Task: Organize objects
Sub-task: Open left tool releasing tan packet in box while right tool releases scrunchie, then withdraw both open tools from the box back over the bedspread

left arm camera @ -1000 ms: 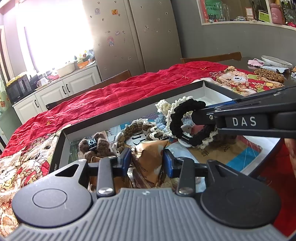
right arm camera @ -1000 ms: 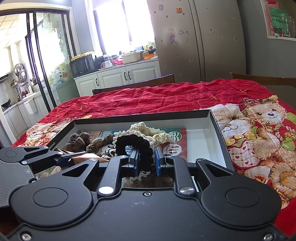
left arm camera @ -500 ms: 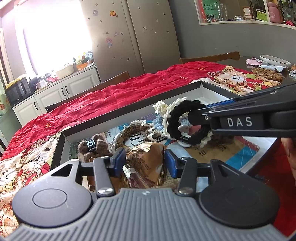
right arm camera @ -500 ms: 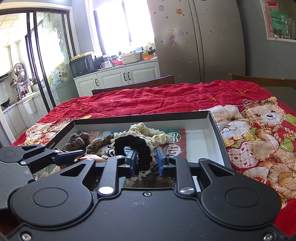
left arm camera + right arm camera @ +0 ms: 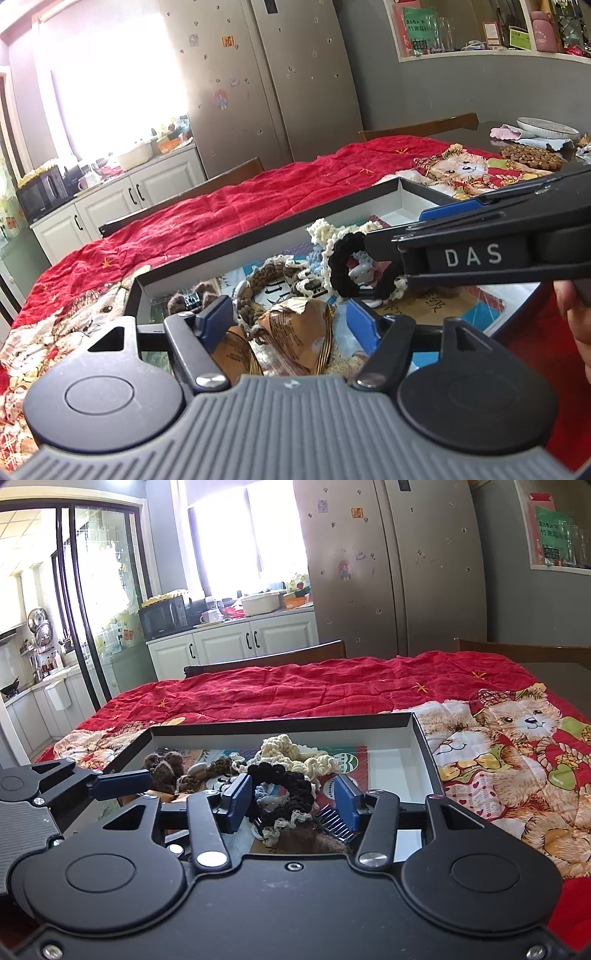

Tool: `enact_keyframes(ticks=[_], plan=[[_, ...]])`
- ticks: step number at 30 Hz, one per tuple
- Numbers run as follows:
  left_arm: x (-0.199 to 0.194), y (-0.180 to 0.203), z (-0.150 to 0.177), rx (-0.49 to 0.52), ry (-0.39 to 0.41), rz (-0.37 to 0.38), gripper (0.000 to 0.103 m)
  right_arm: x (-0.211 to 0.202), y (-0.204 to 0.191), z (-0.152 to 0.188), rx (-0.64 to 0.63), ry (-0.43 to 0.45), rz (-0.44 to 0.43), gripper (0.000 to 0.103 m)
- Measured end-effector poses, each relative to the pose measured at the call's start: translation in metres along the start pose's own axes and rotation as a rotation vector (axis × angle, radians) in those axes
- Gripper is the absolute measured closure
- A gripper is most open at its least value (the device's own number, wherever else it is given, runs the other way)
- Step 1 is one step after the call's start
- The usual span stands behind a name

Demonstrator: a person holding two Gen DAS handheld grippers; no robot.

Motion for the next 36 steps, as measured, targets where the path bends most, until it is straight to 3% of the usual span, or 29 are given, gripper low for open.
enact_keyframes(ticks=[36], plan=[[-0.052,-0.028,-0.016,-0.044,0.059,-0.041,0.006,-0.046,-0.029,-0.016,-0.040,0.027,-0.012,0.038]])
Point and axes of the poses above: each gripper's, at about its wrist camera, not at the fingertips, and x roughly the way its jaws point, y to its right, z to its underside, the point moved 5 cm from there along x, roughly the way its jaws point, and after that the axes turned 15 degrees about -z, right-handed, at the moved point
